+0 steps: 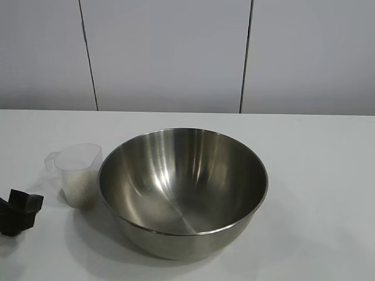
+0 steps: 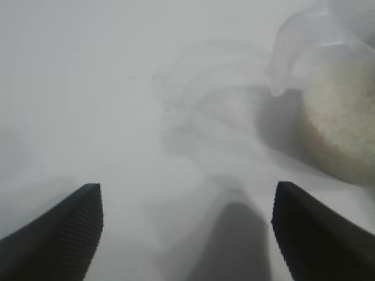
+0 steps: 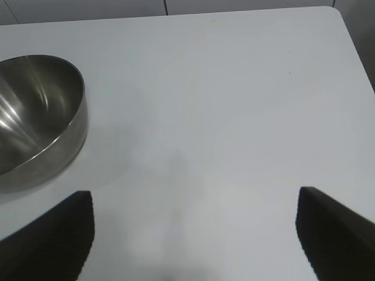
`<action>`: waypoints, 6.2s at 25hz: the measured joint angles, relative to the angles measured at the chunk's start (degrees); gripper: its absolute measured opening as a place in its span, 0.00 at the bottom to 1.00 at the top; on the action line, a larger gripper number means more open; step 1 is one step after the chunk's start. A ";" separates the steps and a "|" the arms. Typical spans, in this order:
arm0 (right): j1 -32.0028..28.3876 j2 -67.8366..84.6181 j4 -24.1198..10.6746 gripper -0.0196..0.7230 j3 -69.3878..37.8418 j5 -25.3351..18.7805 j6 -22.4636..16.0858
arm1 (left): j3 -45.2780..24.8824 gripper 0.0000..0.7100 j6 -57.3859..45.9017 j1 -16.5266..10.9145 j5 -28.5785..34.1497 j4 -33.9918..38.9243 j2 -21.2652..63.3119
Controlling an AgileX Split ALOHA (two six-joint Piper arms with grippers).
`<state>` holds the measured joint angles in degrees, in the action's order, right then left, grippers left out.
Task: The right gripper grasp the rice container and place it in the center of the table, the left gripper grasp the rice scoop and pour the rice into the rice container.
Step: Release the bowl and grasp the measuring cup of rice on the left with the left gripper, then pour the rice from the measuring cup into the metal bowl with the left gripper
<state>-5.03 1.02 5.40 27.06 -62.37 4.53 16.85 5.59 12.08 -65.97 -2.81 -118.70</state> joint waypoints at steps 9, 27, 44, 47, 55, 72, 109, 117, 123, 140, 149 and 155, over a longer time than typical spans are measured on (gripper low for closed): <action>0.00 0.00 0.00 0.89 0.00 0.00 0.00 | 3.97 0.80 0.75 -4.09 -0.11 7.82 -2.04; 0.00 0.00 0.02 0.89 0.00 0.00 0.00 | 8.27 0.80 0.77 -4.22 -0.20 11.02 -3.90; 0.00 0.00 0.02 0.89 0.00 0.05 0.00 | 9.33 0.67 0.61 -4.22 -0.18 14.04 -1.06; 0.00 0.00 0.02 0.89 0.00 0.05 0.00 | 9.38 0.67 0.61 -4.22 -0.18 14.86 -1.06; 0.00 0.00 0.02 0.89 0.00 0.05 0.00 | 9.38 0.31 0.59 -4.22 -0.07 15.32 -1.06; 0.00 0.00 0.02 0.89 0.00 0.05 0.00 | 9.38 0.01 2.91 -4.22 0.29 17.46 4.74; 0.00 0.00 0.02 0.89 0.00 0.23 0.00 | 32.62 0.01 68.19 26.45 42.75 31.43 22.46; 0.00 0.00 0.02 0.89 0.00 0.23 0.00 | 32.62 0.01 57.75 26.05 40.05 22.78 22.46; 0.00 0.00 0.02 0.89 0.00 0.23 0.00 | 32.62 0.01 57.58 25.98 38.54 28.10 22.46; 0.00 0.00 0.07 0.89 0.00 0.23 0.00 | 32.62 0.01 87.40 25.98 45.58 51.21 20.10; 0.00 0.00 0.07 0.89 0.00 0.23 0.00 | 35.28 0.01 100.43 25.98 45.94 53.37 18.95; 0.00 0.00 0.09 0.89 0.00 0.23 0.00 | 37.80 0.01 101.24 25.98 47.02 60.30 18.95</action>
<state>-5.03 1.02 5.49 27.06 -62.14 4.53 54.65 106.82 38.07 -18.96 57.49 -99.75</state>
